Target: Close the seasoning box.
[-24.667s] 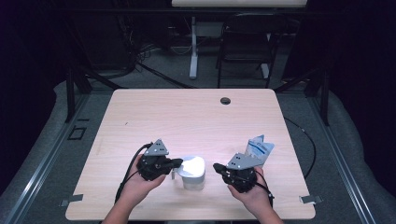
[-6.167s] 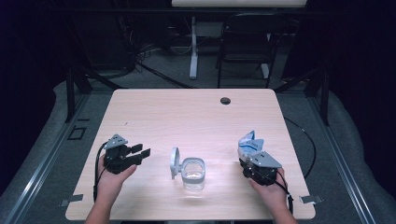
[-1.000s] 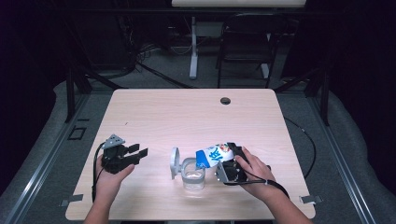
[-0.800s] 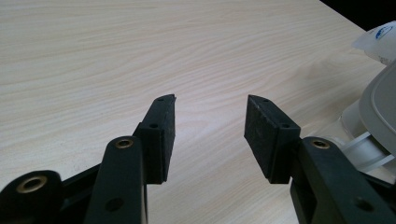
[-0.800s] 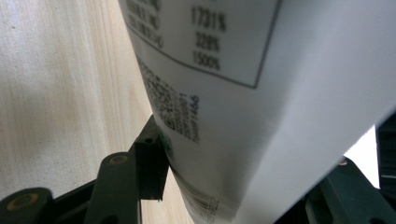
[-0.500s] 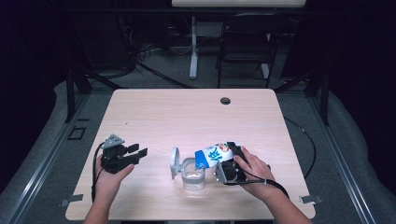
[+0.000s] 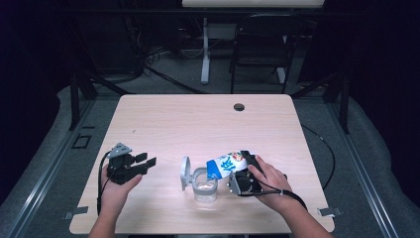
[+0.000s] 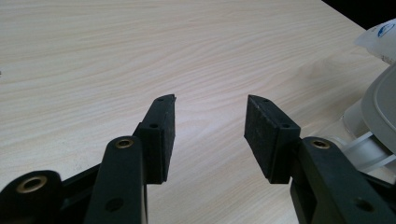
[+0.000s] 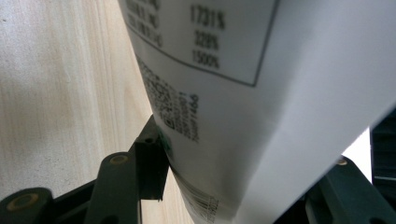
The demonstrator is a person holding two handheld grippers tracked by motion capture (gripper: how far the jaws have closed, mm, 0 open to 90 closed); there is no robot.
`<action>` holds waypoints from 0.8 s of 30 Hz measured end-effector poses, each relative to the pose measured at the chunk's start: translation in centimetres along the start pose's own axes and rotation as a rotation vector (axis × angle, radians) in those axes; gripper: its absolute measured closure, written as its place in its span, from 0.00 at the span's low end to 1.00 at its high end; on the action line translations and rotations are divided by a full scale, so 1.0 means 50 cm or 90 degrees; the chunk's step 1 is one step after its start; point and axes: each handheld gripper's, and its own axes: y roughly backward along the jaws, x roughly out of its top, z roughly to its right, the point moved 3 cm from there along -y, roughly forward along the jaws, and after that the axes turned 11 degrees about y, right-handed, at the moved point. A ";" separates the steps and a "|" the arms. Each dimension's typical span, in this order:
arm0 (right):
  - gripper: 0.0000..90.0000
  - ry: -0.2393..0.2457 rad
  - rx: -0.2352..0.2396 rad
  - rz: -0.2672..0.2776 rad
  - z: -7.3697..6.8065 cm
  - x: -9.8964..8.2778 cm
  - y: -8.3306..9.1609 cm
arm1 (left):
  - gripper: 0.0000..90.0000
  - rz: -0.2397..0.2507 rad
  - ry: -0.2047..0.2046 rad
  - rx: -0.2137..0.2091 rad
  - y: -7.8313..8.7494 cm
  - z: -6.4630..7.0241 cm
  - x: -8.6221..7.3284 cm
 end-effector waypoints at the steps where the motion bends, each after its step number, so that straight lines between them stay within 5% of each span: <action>1: 0.51 0.001 0.001 0.000 0.000 0.000 0.000 | 0.60 0.000 0.000 0.000 0.000 0.000 0.000; 24: 0.51 0.050 -0.016 -0.026 0.011 0.004 0.005 | 0.60 0.001 0.001 0.001 -0.001 -0.001 -0.001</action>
